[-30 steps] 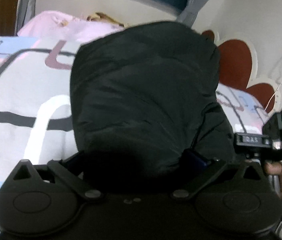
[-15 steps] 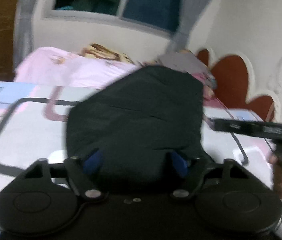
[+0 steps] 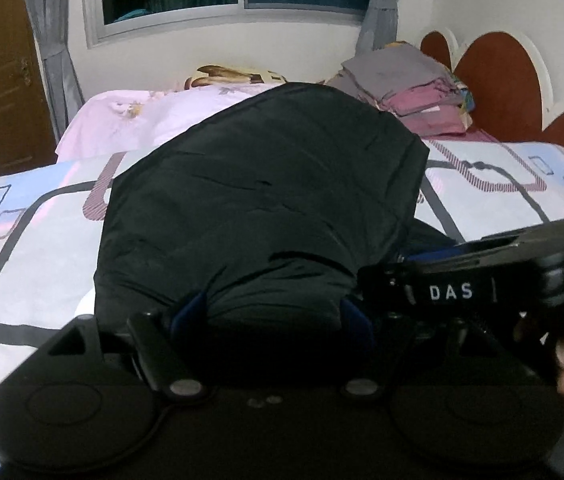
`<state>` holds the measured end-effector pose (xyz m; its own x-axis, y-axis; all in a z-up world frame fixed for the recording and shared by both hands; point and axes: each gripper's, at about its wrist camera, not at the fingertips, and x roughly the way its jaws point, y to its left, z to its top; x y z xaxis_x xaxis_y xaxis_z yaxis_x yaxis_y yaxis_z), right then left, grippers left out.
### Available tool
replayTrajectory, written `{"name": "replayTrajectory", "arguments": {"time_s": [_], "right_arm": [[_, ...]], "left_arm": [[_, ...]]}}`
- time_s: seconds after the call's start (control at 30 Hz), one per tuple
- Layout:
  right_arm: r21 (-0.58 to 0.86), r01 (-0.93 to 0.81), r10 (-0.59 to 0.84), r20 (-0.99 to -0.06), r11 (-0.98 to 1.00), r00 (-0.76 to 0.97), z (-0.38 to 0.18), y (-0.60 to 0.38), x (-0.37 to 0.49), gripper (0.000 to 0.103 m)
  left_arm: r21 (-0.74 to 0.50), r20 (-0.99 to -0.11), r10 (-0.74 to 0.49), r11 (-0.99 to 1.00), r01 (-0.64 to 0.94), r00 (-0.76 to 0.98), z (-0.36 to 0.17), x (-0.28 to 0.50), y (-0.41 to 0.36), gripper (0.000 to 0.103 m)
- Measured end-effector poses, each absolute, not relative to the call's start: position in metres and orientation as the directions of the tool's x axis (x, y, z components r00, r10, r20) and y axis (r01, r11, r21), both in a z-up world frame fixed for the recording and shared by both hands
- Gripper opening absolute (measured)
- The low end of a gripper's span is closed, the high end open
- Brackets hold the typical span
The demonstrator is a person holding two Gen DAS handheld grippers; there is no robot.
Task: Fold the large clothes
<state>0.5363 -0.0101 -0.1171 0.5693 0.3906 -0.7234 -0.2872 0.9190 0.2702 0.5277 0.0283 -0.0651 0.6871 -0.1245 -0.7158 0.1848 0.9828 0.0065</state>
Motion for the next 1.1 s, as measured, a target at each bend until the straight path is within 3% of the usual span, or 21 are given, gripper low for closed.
{"name": "replayTrajectory", "arguments": {"time_s": [0.1,0.2,0.3,0.6,0.73,1.1], "right_arm": [[0.274,-0.295,0.4,-0.703,0.915,0.588,-0.09,-0.015,0.512,0.038],[0.28,-0.312,0.418,-0.652,0.908,0.632,-0.064,-0.023,0.479,0.036],[0.259,-0.359,0.44,-0.618,0.897,0.652,-0.05,-0.023,0.431,0.036],[0.205,-0.317,0.364,-0.708,0.926,0.605,-0.105,-0.015,0.393,0.035],[0.305,-0.245,0.392,-0.723,0.92,0.568,-0.129,-0.02,0.391,0.034],[0.304,-0.284,0.414,-0.72,0.909,0.556,-0.13,-0.024,0.366,0.034]], "left_arm": [[-0.003,-0.713,-0.128,0.984,0.18,0.689,-0.053,0.522,0.034,0.07],[-0.038,-0.689,-0.157,0.983,0.182,0.707,-0.033,0.493,0.04,0.058],[-0.03,-0.668,-0.159,0.982,0.187,0.727,-0.019,0.455,0.041,0.058],[0.01,-0.692,-0.118,0.985,0.174,0.712,-0.058,0.415,0.04,0.06],[0.07,-0.696,-0.088,0.979,0.189,0.712,-0.066,0.409,0.037,0.06],[0.084,-0.704,-0.068,0.98,0.178,0.707,-0.067,0.396,0.04,0.061]]}}
